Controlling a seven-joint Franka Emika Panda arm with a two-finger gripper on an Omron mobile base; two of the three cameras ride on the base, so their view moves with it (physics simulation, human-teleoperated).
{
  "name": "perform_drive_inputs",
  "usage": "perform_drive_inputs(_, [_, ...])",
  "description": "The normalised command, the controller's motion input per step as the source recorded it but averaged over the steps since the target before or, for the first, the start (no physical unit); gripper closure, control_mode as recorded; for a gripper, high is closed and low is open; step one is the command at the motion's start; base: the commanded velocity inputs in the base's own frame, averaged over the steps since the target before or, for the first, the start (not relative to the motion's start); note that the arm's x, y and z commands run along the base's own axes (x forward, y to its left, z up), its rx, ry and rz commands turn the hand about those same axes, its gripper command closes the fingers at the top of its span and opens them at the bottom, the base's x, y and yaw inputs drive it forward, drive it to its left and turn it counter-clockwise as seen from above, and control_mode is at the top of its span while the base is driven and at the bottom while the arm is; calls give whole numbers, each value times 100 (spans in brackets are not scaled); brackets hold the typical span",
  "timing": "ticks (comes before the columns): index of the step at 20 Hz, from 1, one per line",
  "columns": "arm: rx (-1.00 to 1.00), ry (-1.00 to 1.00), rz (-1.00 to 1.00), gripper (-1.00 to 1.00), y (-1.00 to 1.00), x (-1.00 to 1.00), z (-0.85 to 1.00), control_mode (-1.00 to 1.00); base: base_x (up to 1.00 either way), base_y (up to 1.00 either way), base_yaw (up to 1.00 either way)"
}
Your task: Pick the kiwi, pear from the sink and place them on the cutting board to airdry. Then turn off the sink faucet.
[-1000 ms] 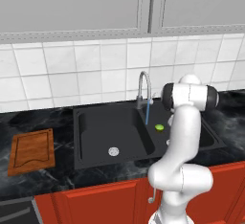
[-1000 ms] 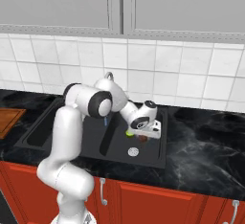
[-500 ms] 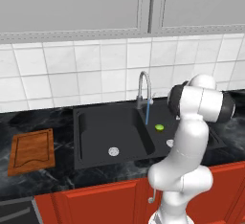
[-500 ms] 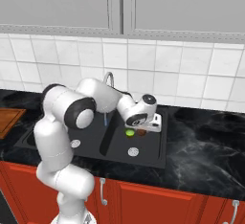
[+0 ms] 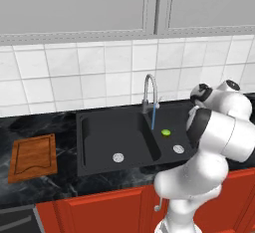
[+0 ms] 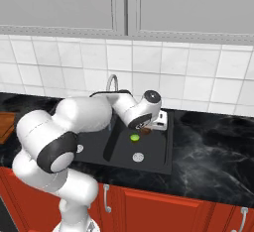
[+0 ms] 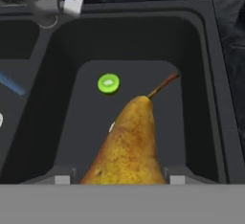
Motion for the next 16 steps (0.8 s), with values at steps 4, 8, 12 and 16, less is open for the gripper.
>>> perform_drive_inputs(4, [0,-12,0,100,17,-60,71,-100,0,0,0])
perform_drive_inputs(8, [-2,-12,0,100,32,-54,74,-100,0,0,0])
perform_drive_inputs(12, [-4,-10,0,100,44,-48,76,-100,0,0,0])
perform_drive_inputs(16, [-4,-12,0,100,45,-58,61,-100,0,0,0])
